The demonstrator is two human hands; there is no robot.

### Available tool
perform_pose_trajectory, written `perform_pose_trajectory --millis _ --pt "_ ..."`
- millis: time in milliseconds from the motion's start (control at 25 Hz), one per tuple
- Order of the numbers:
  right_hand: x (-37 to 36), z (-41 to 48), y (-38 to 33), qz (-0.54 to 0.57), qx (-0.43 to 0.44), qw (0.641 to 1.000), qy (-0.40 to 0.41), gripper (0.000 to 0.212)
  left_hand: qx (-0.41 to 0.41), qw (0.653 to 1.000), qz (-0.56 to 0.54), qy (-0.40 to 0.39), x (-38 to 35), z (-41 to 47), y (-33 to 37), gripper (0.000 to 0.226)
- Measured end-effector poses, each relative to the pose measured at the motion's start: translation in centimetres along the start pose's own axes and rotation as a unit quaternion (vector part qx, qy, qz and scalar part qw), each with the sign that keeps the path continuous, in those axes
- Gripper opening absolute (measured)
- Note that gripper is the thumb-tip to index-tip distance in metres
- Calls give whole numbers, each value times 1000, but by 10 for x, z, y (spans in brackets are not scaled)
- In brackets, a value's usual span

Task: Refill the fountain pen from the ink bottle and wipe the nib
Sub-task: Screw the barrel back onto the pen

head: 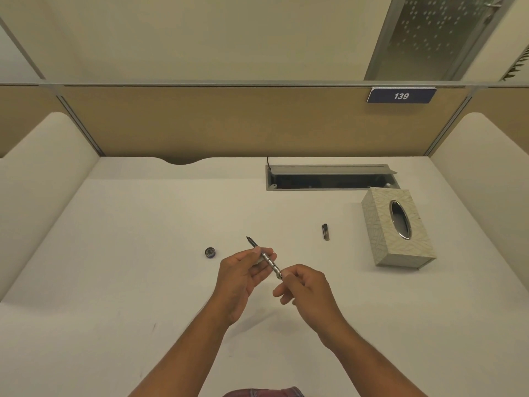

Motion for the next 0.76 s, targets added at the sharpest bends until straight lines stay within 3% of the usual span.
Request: perform_pose_trajectory --millis 240,400,600,760 --pt "-1 1 -1 10 -4 1000 -4 10 9 1000 11 -5 -2 3 0 30" --pt "-1 2 3 38 -12 999 -4 20 14 999 24 -16 -5 6 0 31" --pt "2 1 -1 37 6 999 15 11 18 999 27 -15 -7 8 0 30" --pt "3 2 0 21 2 1000 21 13 23 1000 -11 -12 -9 9 0 27"
Point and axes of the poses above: each hand's wrist, its own z-axis towards the middle knuckle, its own x-axis out of the back of the hand, y = z × x, the point moved 7 cm from there along z, towards the middle knuckle, and after that the axes turned 12 degrees about -y, right-handed, at the moved point
